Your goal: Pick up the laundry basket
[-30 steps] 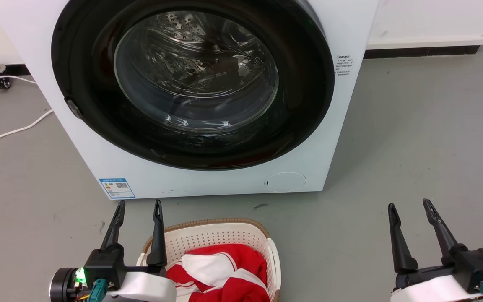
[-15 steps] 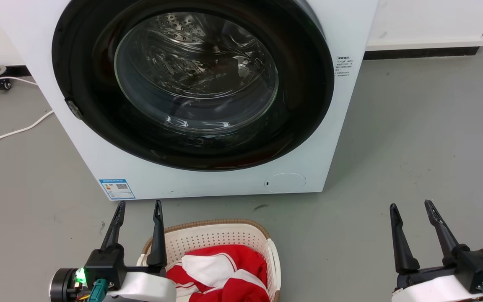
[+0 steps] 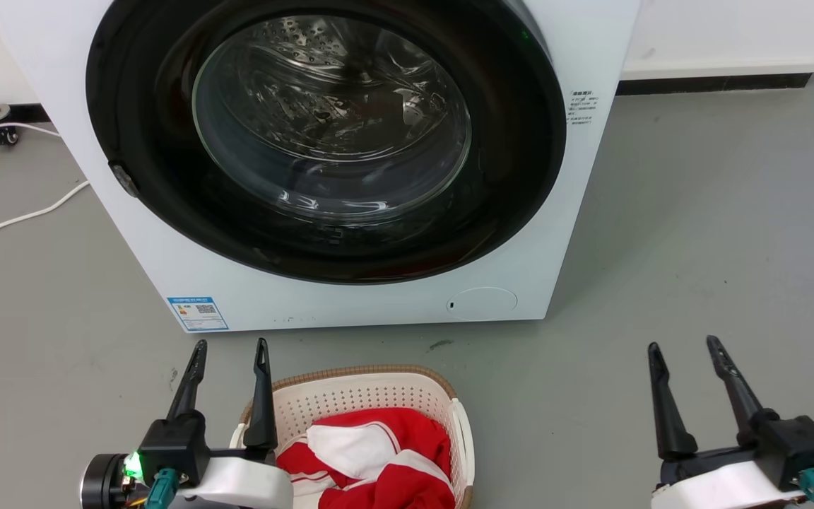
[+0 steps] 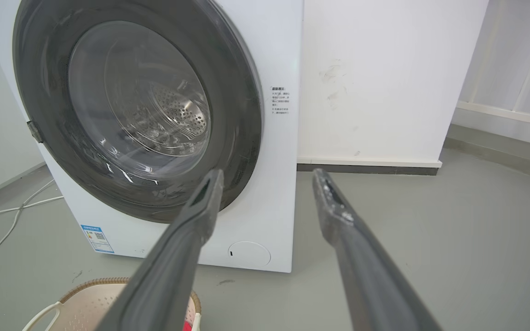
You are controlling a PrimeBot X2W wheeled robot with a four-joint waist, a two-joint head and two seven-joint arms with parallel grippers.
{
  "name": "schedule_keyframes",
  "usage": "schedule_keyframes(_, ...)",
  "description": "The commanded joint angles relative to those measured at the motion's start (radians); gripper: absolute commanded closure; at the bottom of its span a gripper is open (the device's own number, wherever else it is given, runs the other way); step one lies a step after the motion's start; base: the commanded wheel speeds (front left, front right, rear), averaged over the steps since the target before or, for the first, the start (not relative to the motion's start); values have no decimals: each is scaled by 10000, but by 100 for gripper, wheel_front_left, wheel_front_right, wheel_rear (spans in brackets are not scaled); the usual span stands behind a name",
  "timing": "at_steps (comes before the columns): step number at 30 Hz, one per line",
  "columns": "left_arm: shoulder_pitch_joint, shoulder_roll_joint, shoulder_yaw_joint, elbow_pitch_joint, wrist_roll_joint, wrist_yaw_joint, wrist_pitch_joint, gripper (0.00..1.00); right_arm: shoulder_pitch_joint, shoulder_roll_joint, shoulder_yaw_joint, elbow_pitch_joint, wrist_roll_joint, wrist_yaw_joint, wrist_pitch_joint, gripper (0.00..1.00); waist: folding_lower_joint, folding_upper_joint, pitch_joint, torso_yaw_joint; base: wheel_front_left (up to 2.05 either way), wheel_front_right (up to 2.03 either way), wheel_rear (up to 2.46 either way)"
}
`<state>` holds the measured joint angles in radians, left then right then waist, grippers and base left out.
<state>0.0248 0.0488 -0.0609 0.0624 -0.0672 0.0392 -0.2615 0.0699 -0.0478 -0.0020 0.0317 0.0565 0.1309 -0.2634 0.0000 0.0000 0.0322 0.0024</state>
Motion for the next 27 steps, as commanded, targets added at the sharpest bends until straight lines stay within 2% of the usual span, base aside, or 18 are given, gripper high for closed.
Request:
schedule_keyframes(1, -142, 25, 88, 88, -5, -38, -56, 0, -168, -44, 83, 111, -79, -3, -21, 0, 0, 0, 55, 18, 0, 0, 0)
schedule_keyframes(14, -1462, 86, 1134, 1371, 170, -386, -44, 0, -1683, -40, 872, 1314, -82, -3, -21, 0, 0, 0, 1240, 171, 0, 0, 0)
schedule_keyframes(21, -2559, 297, 1746, 2755, 188, -559, -44, 0, -2880, -40, 1575, 2362, -141, -3, -21, 0, 0, 0, 2296, 194, 0, 0, 0)
schedule_keyframes(27, -3627, 614, 1892, 4440, 202, -854, -42, 0, -4115, -38, 2151, 3885, -328, -3, -21, 0, 0, 0, 3275, 271, 0, 0, 0)
